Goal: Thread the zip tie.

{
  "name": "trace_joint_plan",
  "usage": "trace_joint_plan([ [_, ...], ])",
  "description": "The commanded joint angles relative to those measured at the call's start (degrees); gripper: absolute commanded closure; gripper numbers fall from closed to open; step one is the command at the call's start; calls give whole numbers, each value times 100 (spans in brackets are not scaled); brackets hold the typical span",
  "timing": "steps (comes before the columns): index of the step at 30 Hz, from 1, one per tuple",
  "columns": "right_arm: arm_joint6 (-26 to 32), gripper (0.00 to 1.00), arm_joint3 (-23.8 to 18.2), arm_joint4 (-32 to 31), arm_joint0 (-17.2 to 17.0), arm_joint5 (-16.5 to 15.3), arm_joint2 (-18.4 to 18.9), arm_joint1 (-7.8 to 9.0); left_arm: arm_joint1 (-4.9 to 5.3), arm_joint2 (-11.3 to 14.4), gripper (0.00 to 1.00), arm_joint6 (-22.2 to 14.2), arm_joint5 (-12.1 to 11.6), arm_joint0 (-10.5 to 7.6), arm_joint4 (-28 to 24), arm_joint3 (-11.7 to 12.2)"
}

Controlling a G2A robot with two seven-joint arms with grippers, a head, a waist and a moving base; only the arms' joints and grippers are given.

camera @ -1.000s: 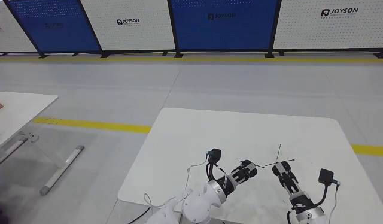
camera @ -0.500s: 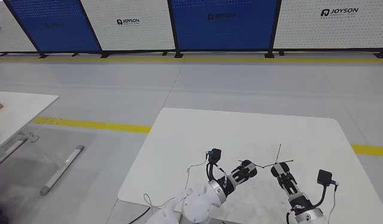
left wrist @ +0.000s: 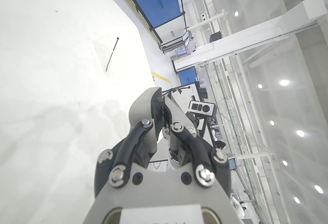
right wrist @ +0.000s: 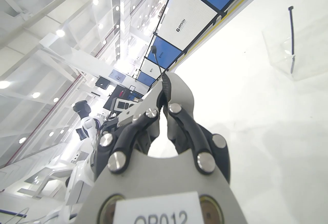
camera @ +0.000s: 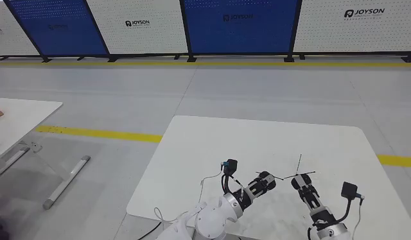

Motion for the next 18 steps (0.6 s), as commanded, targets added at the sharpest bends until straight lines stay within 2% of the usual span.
trace_joint_plan([
  [1,14,100,-26,-21,-29,-17,12,2,0,0,100,0,0,0,0,0],
  [18,36,100,36,-60,50,93,-24,-28,0,0,100,0,0,0,0,0],
])
